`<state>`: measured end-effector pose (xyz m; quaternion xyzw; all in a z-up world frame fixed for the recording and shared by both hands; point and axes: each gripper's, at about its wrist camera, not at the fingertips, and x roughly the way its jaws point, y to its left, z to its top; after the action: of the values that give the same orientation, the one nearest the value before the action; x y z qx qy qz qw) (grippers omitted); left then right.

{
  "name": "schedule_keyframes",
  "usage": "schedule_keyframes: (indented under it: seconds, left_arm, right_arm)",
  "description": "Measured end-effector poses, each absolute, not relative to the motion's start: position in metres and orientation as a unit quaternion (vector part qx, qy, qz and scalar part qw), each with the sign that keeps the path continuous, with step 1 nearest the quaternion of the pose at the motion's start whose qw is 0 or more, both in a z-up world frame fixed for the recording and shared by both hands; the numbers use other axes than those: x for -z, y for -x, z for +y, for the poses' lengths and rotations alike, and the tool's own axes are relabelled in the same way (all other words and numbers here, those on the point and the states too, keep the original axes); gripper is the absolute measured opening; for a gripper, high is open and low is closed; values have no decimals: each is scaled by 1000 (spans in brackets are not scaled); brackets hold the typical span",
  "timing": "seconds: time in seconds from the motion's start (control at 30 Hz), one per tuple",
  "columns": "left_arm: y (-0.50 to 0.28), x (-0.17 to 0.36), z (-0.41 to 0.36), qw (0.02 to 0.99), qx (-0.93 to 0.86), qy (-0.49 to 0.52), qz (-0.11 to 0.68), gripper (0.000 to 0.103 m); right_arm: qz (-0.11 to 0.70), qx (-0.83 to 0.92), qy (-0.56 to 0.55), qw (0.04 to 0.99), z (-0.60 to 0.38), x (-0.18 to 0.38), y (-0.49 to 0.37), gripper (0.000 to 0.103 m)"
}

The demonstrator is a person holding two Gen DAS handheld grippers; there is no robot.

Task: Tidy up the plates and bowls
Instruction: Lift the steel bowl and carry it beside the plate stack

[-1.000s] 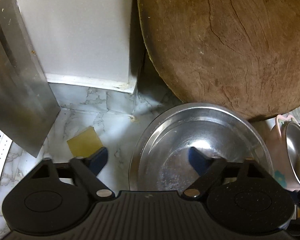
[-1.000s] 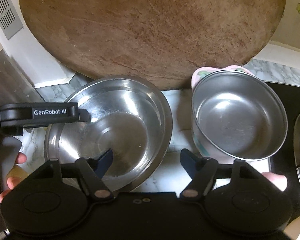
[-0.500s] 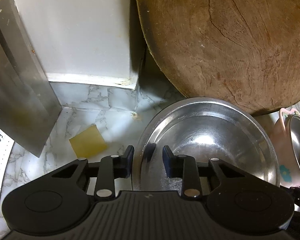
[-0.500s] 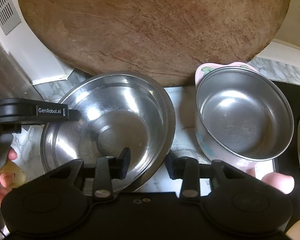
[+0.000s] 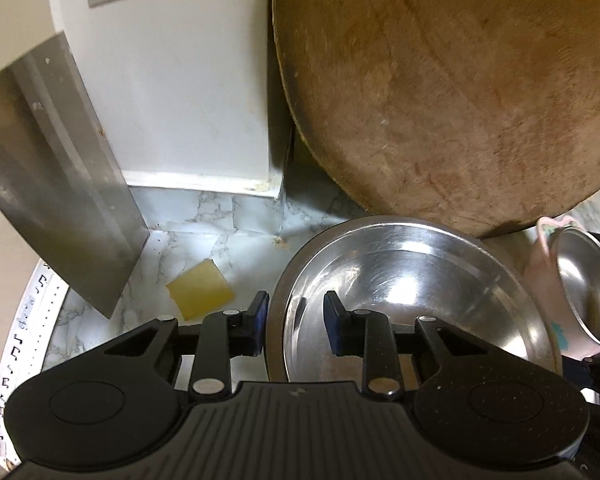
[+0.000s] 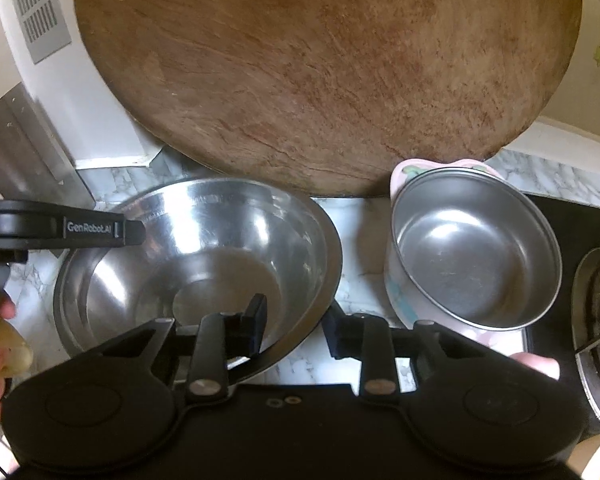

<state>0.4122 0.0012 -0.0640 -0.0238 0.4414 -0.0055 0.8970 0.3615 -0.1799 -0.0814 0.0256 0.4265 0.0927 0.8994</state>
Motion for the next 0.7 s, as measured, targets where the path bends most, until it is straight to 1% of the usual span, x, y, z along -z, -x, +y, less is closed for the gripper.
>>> schedule_keyframes:
  seconds: [0.13, 0.37, 0.7]
  left_arm:
    - [-399, 51, -1, 902, 10, 23, 432, 28]
    - [-368, 25, -5, 909, 25, 26, 416, 28]
    - [-300, -15, -10, 919, 49, 33, 389, 28]
  right_arm:
    - [422, -89, -30, 902, -183, 76, -354, 29]
    - [402, -91, -29, 911, -190, 50, -328, 29]
    - [362, -98, -12, 927, -205, 3, -264, 29]
